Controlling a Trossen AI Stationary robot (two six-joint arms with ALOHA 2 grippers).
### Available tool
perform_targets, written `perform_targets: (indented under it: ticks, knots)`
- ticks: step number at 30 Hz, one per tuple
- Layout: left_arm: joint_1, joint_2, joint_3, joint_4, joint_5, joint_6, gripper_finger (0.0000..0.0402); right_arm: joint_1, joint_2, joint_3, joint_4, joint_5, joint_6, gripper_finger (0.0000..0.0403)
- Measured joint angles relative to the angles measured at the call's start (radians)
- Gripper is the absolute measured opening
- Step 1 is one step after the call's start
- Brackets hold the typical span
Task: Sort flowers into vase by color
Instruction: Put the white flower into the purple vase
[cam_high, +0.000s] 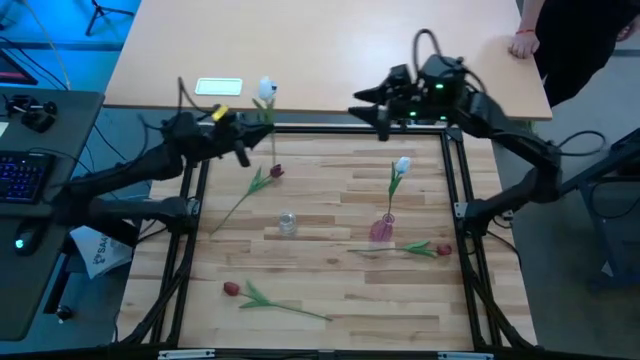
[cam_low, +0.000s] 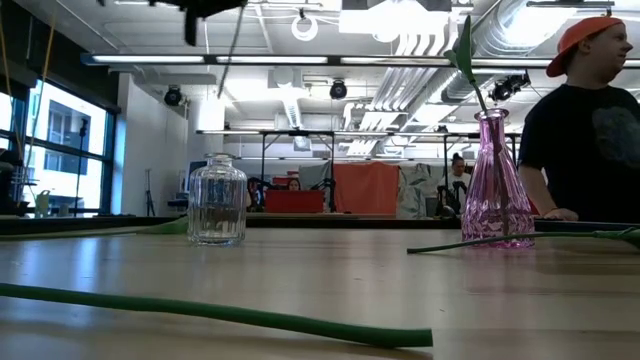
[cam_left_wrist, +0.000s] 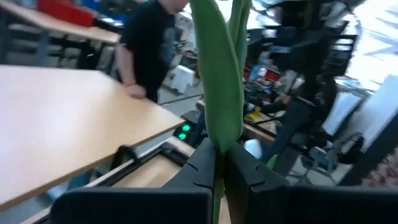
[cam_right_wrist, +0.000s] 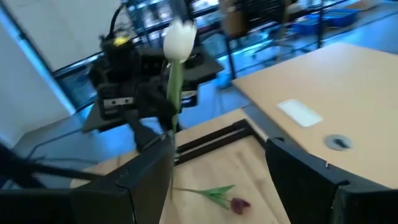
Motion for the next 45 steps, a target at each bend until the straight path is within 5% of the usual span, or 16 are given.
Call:
perform_targets:
  ticks: [7,14,21,33,45]
  knots:
    - [-0.092,0.243,0.180,0.043,0.018,0.109,0.0000,0.062,0.131,0.000,0.174,-0.082,-0.059,0.0255]
    - [-0.136,0.337,0.324,0.055,0.034,0.194,0.0000,0.078,0.162,0.000,0.253,-0.084,-0.079,0.0252]
    - [-0.149,0.393,0.333,0.067,-0.007,0.214,0.0000,0.097,0.162,0.000,0.310,-0.147,-0.063,0.0230]
    - [-0.191,0.412,0.334,0.172,-0.006,0.242,0.0000,0.111,0.162,0.000,0.276,-0.095,-0.069,0.0186]
    - [-0.218,0.394,0.334,0.186,-0.026,0.319,0.0000,0.133,0.161,0.000,0.361,-0.114,-0.077,0.0181]
